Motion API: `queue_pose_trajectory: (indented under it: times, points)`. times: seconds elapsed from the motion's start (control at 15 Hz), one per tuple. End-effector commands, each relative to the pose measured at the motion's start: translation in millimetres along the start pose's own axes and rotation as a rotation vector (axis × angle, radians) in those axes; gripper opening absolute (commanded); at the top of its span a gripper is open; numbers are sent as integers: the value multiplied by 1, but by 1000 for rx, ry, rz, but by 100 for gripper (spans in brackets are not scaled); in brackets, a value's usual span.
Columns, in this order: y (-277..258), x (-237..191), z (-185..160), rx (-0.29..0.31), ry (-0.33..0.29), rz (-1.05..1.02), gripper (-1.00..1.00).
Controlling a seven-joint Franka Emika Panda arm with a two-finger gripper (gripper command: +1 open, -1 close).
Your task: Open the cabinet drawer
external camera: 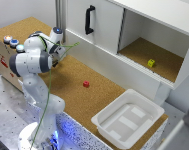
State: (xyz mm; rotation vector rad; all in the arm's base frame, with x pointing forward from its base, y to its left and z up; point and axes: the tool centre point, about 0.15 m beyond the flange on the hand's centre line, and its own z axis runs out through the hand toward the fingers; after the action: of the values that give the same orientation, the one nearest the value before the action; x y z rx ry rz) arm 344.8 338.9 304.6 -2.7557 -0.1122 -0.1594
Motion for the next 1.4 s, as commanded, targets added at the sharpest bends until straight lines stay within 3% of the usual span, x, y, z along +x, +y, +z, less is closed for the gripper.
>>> queue_pose_trajectory:
  times: [0.0, 1.33]
  points:
    - [47, -5, 6, 55, 18, 8, -100]
    - [125, -6, -26, 22, 45, 74, -100]
